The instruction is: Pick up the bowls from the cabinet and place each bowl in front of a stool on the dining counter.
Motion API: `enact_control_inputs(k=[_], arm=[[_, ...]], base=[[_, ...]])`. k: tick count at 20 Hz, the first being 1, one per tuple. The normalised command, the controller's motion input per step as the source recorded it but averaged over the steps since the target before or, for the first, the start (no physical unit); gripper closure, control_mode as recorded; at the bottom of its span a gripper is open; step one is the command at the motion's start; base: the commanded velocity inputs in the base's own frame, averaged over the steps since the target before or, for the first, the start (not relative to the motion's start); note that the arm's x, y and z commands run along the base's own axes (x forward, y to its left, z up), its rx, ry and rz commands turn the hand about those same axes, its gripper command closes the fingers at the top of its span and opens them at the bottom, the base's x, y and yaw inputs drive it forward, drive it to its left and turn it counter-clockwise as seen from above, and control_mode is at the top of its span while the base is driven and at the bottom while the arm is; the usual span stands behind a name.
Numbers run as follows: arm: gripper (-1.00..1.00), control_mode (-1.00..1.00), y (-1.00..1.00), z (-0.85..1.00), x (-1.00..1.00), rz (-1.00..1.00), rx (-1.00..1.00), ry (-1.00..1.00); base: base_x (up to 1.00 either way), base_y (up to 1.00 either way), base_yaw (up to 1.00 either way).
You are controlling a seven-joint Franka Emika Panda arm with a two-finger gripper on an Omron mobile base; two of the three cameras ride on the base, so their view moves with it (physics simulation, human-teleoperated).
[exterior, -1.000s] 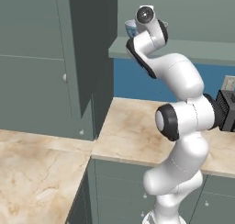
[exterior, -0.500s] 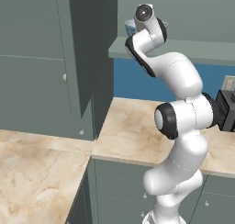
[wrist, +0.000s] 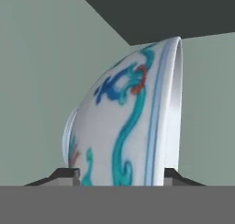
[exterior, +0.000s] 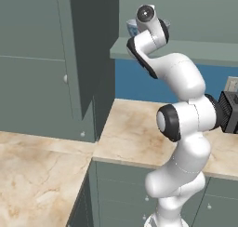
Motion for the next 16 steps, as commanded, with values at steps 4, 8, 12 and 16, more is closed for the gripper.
enact_control_inputs(k=[4, 8, 12, 16], arm=[[1.00, -1.00, -0.10, -0.08, 0.00, 0.00, 0.00, 0.00], [1.00, -1.00, -0.07, -0.04, 0.00, 0.00, 0.00, 0.00], [1.00, -1.00, 0.00, 0.00, -0.01, 0.00, 0.00, 0.00], [1.00, -1.00, -0.03, 0.00, -0.33, 0.00, 0.00, -0.01]], base=[[0.00, 0.00, 0.00], [0.00, 0.00, 0.00], [0.00, 0.00, 0.00], [0.00, 0.00, 0.00]])
